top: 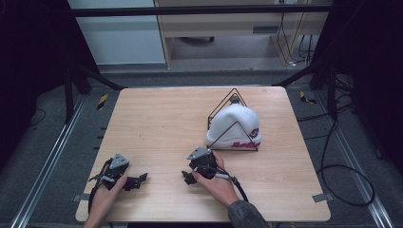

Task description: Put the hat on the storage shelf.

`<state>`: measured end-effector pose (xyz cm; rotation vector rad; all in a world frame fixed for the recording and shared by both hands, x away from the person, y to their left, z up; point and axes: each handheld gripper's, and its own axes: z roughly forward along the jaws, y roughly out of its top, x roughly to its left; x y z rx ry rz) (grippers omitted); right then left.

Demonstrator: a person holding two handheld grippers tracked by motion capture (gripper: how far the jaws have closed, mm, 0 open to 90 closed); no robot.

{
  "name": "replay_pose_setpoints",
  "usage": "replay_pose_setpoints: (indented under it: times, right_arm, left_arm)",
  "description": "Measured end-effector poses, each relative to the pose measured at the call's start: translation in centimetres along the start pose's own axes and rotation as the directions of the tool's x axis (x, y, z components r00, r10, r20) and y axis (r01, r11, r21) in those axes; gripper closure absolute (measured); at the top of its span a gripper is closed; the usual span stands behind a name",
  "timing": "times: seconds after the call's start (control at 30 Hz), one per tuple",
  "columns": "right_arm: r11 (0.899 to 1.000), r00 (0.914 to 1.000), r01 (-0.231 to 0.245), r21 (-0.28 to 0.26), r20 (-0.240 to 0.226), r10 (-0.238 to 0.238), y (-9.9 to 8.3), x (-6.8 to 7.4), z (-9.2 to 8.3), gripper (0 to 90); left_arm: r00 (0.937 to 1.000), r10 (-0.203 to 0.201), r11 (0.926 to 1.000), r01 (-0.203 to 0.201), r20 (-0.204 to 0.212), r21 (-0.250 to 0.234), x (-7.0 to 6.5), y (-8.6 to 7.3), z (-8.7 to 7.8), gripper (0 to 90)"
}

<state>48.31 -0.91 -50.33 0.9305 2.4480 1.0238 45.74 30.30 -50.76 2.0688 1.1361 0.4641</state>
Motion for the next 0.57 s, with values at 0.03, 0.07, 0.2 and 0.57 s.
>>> replay_pose_setpoints:
  times: [0.03,0.07,0.2,0.57]
  right_arm:
    - [1.000,1.0000,0.000,0.002,-0.004,0.000,-0.04,0.03,0.11,12.9]
    - [1.000,1.0000,0.004,0.005,-0.002,-0.004,-0.09,0.05,0.23,12.5]
    - [1.000,0.9999,-0.014,-0.007,0.000,0.014,-0.16,0.15,0.46,12.6]
    - [0.998,0.9988,-0.049,-0.025,-0.005,0.049,-0.45,0.96,0.62,11.0]
  left_arm:
    - [1.0000,0.000,1.0000,0.000,0.000,0.000,0.00,0.00,0.00,4.1]
    - [1.0000,0.003,1.0000,-0.003,-0.003,0.001,-0.02,0.02,0.04,3.9]
    - [0.9986,0.043,0.9987,-0.042,-0.031,0.031,-0.46,0.21,0.42,1.0]
    - [0.9986,0.043,0.9985,-0.042,-0.031,0.034,-0.56,0.22,0.46,0.0]
